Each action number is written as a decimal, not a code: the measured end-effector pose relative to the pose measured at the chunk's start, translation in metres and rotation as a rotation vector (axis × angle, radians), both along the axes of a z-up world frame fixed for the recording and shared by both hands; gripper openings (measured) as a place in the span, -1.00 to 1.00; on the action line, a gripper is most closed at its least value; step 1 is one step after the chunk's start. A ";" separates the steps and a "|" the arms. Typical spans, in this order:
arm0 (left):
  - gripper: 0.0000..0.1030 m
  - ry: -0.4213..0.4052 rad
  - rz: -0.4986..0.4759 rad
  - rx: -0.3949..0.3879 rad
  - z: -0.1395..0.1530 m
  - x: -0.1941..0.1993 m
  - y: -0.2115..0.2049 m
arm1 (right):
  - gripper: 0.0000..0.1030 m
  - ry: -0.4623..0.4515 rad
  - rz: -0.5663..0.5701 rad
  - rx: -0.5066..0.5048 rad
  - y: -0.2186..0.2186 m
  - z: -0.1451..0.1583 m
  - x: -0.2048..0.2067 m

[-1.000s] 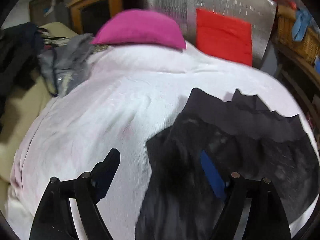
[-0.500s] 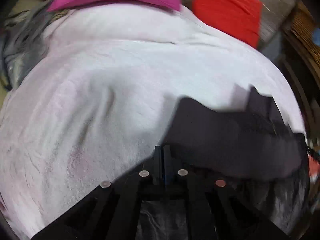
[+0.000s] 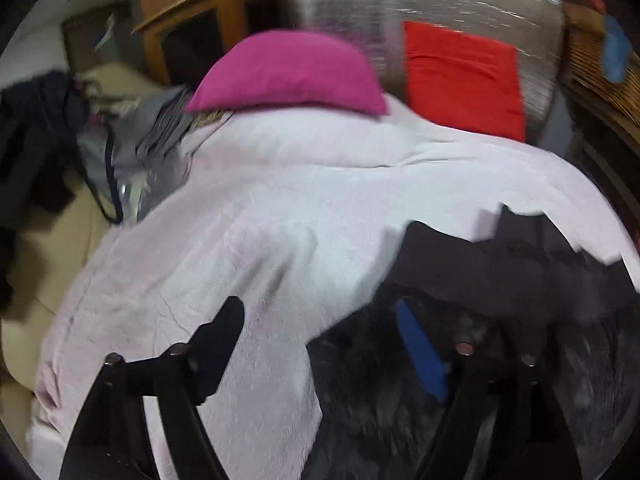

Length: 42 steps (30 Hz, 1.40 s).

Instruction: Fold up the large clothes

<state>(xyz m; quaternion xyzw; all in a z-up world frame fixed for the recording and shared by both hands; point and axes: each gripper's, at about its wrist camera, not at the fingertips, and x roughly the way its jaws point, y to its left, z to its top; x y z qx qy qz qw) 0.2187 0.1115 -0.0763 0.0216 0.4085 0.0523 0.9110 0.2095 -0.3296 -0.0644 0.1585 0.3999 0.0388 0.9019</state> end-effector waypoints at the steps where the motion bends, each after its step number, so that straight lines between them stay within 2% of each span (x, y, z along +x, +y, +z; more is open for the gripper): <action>1: 0.55 -0.001 -0.012 0.011 0.000 -0.005 -0.005 | 0.84 -0.002 0.013 0.001 0.006 0.000 -0.011; 7: 0.55 -0.005 -0.053 0.047 -0.007 -0.032 -0.025 | 0.84 -0.027 0.086 0.081 0.028 -0.008 -0.076; 10: 0.55 -0.009 -0.063 0.037 -0.011 -0.042 -0.033 | 0.84 0.013 0.083 0.068 0.033 -0.032 -0.080; 13: 0.55 0.048 -0.060 0.044 -0.029 -0.045 -0.038 | 0.84 0.132 0.017 -0.004 0.029 -0.070 -0.061; 15: 0.55 0.160 -0.019 0.102 -0.060 -0.035 -0.033 | 0.84 0.136 -0.004 -0.009 0.026 -0.078 -0.059; 16: 0.55 0.184 -0.012 0.058 -0.069 -0.034 -0.025 | 0.84 0.119 -0.014 0.010 0.025 -0.073 -0.063; 17: 0.55 0.165 0.005 0.006 -0.068 -0.039 -0.017 | 0.84 0.098 -0.017 0.041 0.023 -0.066 -0.069; 19: 0.55 0.140 0.033 -0.045 -0.059 -0.047 -0.009 | 0.84 0.053 -0.025 0.058 0.022 -0.051 -0.082; 22: 0.55 0.043 0.034 -0.078 -0.031 -0.071 -0.010 | 0.84 -0.016 -0.053 -0.006 0.030 -0.024 -0.107; 25: 0.56 0.016 0.012 -0.121 -0.012 -0.096 -0.020 | 0.84 -0.064 -0.040 -0.044 0.048 -0.003 -0.133; 30: 0.75 -0.050 -0.031 -0.148 0.014 -0.152 -0.054 | 0.91 -0.084 -0.022 -0.146 0.089 0.007 -0.178; 36: 0.79 -0.067 -0.062 -0.103 0.038 -0.197 -0.082 | 0.92 -0.082 -0.001 -0.222 0.129 0.011 -0.224; 40: 0.82 -0.090 -0.067 -0.035 0.053 -0.217 -0.092 | 0.92 -0.107 -0.019 -0.236 0.138 0.030 -0.245; 42: 0.92 -0.104 -0.074 -0.027 0.061 -0.226 -0.096 | 0.92 -0.114 -0.018 -0.226 0.141 0.041 -0.254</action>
